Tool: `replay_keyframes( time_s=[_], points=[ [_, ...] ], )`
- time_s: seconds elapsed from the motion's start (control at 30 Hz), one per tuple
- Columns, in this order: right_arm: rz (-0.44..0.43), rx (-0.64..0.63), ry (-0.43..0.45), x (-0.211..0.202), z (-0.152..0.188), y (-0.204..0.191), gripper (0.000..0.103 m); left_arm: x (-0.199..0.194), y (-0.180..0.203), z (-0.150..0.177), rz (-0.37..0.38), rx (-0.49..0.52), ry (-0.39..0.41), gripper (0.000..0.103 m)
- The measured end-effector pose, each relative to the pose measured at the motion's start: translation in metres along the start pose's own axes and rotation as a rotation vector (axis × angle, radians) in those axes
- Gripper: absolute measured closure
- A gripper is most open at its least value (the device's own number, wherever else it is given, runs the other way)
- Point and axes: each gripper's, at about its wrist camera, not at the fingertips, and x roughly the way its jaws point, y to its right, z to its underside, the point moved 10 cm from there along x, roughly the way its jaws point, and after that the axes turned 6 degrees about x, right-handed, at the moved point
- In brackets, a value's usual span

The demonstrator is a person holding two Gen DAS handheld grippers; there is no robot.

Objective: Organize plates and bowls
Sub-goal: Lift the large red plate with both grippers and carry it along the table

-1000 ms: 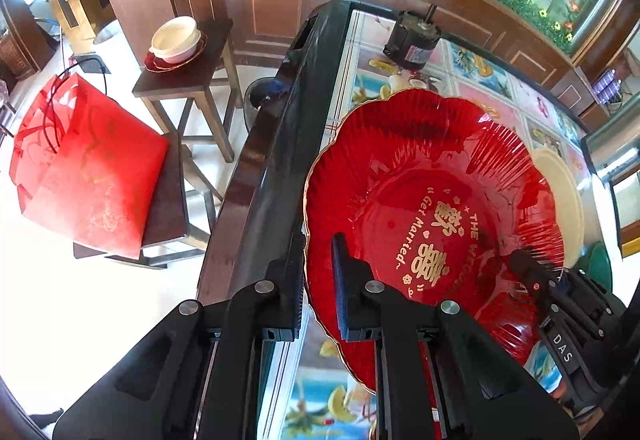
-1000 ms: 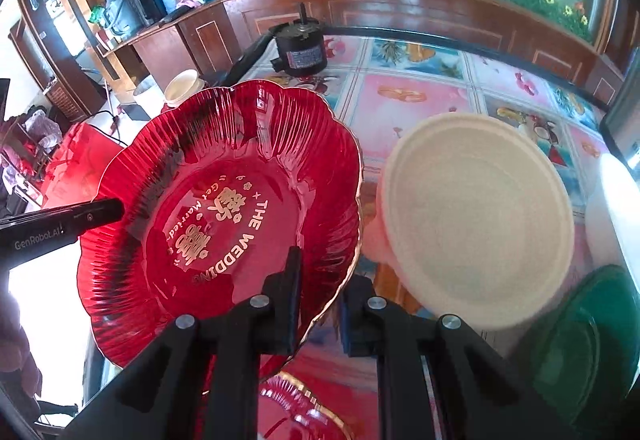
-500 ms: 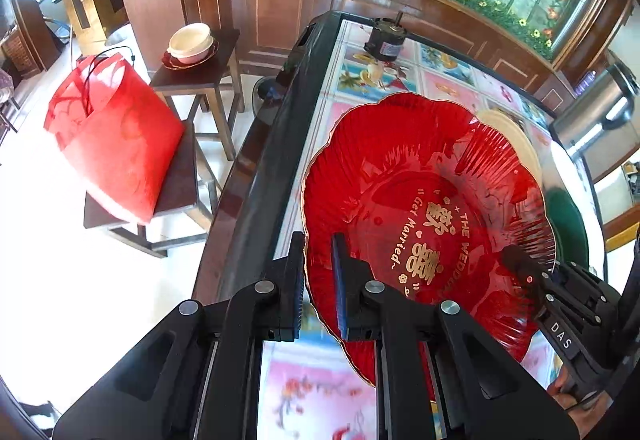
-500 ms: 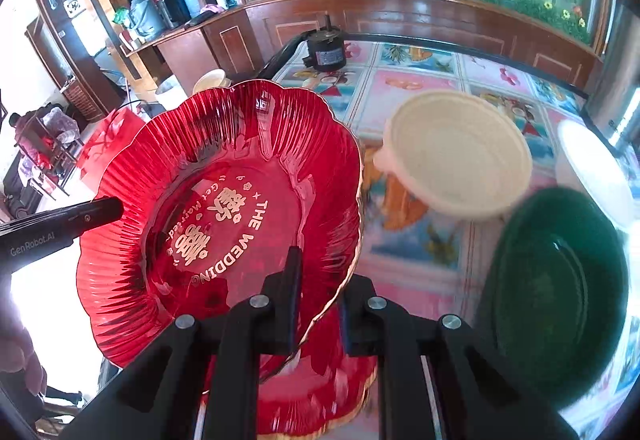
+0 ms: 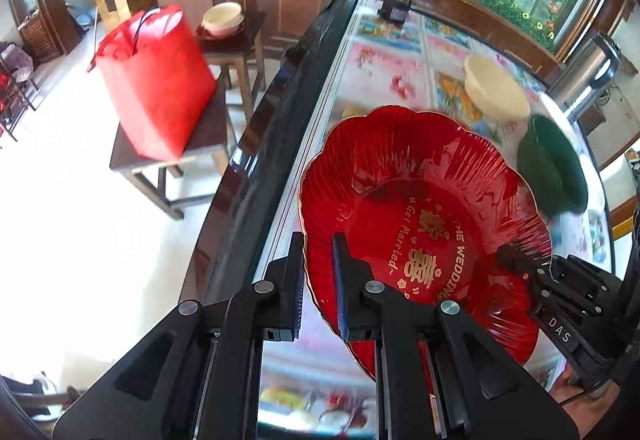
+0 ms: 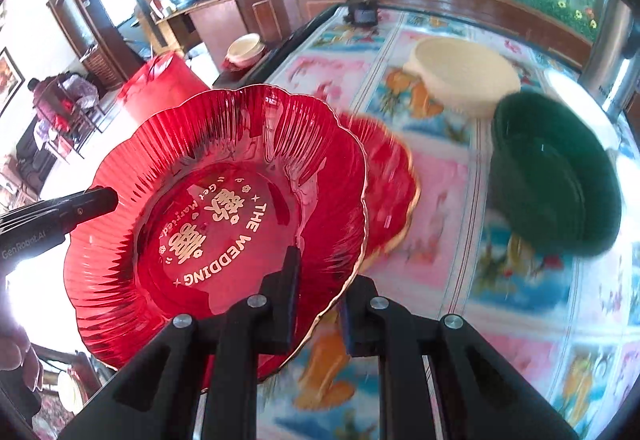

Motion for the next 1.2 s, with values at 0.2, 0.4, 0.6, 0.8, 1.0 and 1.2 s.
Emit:
replay_keyframes(
  time_s=[0.2,0.4,0.6,0.8,1.0,1.2],
  points=[
    [0.003,-0.019,-0.053,-0.002,0.043,-0.010,0.087,-0.002,-0.007,0.047,0.008,-0.024,-0.024,0.091],
    [0.011,-0.050,-0.055,-0.008,0.062,-0.017,0.087,-0.006,-0.011,0.070,0.010,-0.031,-0.035,0.091],
    [0.021,-0.051,-0.079,0.001,0.080,-0.016,0.087,0.008,-0.011,0.078,0.016,-0.035,-0.045,0.091],
    [0.046,-0.056,-0.067,0.008,0.085,-0.011,0.086,0.026,-0.009,0.079,-0.003,-0.009,-0.051,0.091],
    [0.024,-0.016,-0.065,0.009,0.088,-0.007,0.086,0.032,-0.007,0.070,-0.030,0.033,-0.035,0.089],
    [0.009,-0.009,-0.068,0.006,0.095,-0.011,0.081,0.031,-0.006,0.071,-0.053,0.063,-0.020,0.089]
  ],
)
